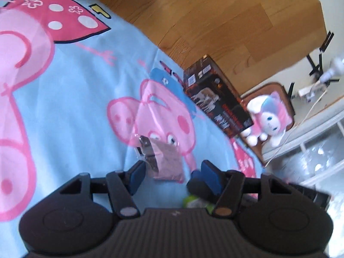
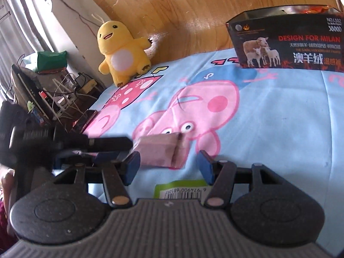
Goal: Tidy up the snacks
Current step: 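Grasp the pink packet on the sheet with the left gripper, then carry the pink packet into the black box and release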
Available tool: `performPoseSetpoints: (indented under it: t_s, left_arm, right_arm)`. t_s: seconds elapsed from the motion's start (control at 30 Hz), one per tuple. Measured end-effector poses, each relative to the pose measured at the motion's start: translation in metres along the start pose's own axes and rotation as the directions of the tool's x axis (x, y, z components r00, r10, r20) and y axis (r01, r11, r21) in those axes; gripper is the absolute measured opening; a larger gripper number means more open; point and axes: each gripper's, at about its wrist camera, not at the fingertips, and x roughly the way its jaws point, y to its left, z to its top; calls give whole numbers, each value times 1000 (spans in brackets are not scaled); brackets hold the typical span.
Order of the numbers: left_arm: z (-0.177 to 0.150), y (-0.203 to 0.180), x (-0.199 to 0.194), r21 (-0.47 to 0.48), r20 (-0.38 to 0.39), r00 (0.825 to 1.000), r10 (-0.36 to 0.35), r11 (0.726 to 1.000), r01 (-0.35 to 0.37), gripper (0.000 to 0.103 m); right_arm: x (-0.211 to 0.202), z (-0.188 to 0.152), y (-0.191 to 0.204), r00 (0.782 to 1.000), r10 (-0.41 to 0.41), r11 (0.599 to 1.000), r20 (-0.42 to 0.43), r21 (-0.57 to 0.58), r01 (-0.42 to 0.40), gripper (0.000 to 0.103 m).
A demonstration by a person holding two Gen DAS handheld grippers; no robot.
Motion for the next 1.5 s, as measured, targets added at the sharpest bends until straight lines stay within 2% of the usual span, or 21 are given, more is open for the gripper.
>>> performPoseSetpoints:
  t_s: [0.1, 0.23, 0.37, 0.43, 0.5, 0.57, 0.6, 0.67, 0.8, 0.9, 1.03, 1.1, 1.2, 1.3, 1.37, 1.4, 1.43, 1.5]
  left_arm:
    - [5, -6, 10, 6, -2, 1000, 1, 1000, -1, 42]
    - [7, -11, 16, 31, 21, 998, 65, 997, -66, 19]
    - [12, -3, 17, -14, -6, 1000, 28, 1000, -28, 14]
    - [12, -5, 18, 1, -5, 999, 37, 999, -37, 14]
    - [13, -10, 17, 15, 5, 999, 32, 999, -32, 14]
    - [17, -17, 15, 31, 12, 1000, 12, 999, -12, 14]
    - [19, -21, 15, 41, 7, 1000, -2, 999, 2, 14]
    - [24, -35, 17, 77, 10, 1000, -12, 997, 11, 14]
    - [42, -75, 21, 174, 27, 999, -43, 984, 37, 14]
    - [61, -112, 27, 260, 50, 997, -63, 964, 48, 14]
    - [91, -162, 48, 395, 95, 993, -74, 918, 31, 14]
    - [105, -178, 65, 430, 103, 992, -75, 903, 23, 15]
    - [125, -189, 96, 461, 103, 992, -68, 887, 13, 15]
    - [138, -188, 130, 476, 101, 994, -31, 879, -21, 18]
    - [142, -181, 149, 480, 123, 992, 36, 873, -91, 19]
    - [142, -176, 155, 482, 139, 987, 75, 866, -133, 22]
    - [141, -171, 160, 482, 153, 983, 105, 860, -166, 22]
    - [141, -156, 161, 459, 143, 983, 118, 872, -171, 22]
  right_arm:
    - [4, -5, 15, 999, -52, 990, 1, -130, 52, 62]
    - [10, -8, 24, 993, -116, 968, 19, -222, 117, 62]
    - [22, -6, 27, 976, -210, 922, 50, -322, 215, 61]
    - [28, -5, 27, 972, -229, 904, 61, -357, 235, 60]
    - [28, -3, 29, 971, -227, 889, 80, -390, 240, 40]
    - [24, -4, 30, 965, -233, 879, 120, -399, 262, 32]
    - [22, -5, 30, 963, -230, 875, 140, -403, 267, 19]
    - [17, -3, 32, 951, -243, 862, 191, -406, 302, 17]
    - [1, 13, 27, 912, -261, 844, 317, -384, 375, 15]
    - [-11, 36, 18, 868, -276, 827, 412, -358, 433, 15]
    - [-17, 76, 0, 799, -313, 789, 513, -328, 519, 15]
    - [-14, 96, -14, 774, -332, 778, 539, -308, 548, 15]
    - [-4, 118, -38, 749, -367, 765, 551, -279, 580, 15]
    - [13, 131, -62, 745, -408, 764, 528, -250, 595, 19]
    - [24, 135, -76, 760, -437, 770, 482, -236, 593, 25]
    - [26, 136, -83, 769, -442, 784, 461, -217, 581, 30]
    - [24, 135, -88, 780, -436, 802, 449, -200, 563, 31]
    - [16, 131, -93, 792, -422, 825, 441, -177, 537, 32]
